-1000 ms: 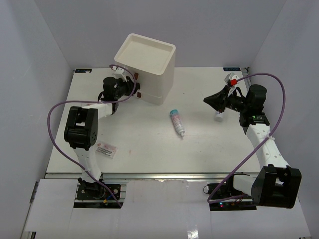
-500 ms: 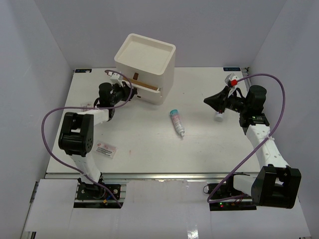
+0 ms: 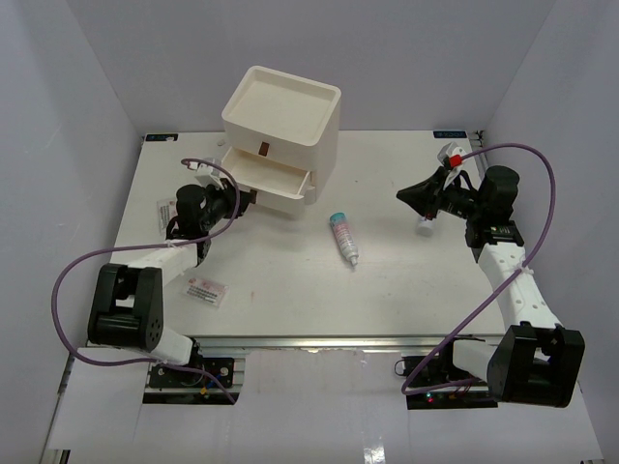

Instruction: Organize the makeup

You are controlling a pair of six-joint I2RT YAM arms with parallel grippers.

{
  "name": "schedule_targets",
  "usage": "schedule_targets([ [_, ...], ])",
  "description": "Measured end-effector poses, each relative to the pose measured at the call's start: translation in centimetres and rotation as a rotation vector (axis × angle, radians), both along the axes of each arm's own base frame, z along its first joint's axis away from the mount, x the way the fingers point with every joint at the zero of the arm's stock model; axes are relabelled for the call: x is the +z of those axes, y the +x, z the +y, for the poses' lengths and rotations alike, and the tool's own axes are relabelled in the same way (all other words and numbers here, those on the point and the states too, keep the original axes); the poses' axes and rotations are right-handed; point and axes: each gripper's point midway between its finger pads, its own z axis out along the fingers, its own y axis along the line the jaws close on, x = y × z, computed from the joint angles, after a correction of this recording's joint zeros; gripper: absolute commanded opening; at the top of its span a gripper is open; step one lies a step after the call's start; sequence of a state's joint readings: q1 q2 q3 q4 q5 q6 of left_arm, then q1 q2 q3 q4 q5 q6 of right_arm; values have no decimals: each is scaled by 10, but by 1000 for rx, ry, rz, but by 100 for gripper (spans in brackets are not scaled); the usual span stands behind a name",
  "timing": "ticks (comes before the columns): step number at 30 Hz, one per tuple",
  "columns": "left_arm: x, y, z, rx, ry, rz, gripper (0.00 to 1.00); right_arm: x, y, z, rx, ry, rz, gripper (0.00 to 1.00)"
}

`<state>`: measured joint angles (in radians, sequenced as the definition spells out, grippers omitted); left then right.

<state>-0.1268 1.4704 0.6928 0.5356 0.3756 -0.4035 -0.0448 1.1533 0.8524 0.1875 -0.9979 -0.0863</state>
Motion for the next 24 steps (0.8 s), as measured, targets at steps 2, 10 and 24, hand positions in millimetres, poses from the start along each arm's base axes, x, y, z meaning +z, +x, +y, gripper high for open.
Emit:
schedule_targets([
  [2, 5, -3, 0, 5, -14, 0, 52, 0, 0, 0, 0, 0, -2, 15],
  [10, 11, -12, 2, 27, -41, 34, 88, 0, 0, 0, -1, -5, -7, 18],
  [24, 112, -75, 8, 12, -90, -155, 98, -17, -9, 21, 56, -45, 34, 35],
])
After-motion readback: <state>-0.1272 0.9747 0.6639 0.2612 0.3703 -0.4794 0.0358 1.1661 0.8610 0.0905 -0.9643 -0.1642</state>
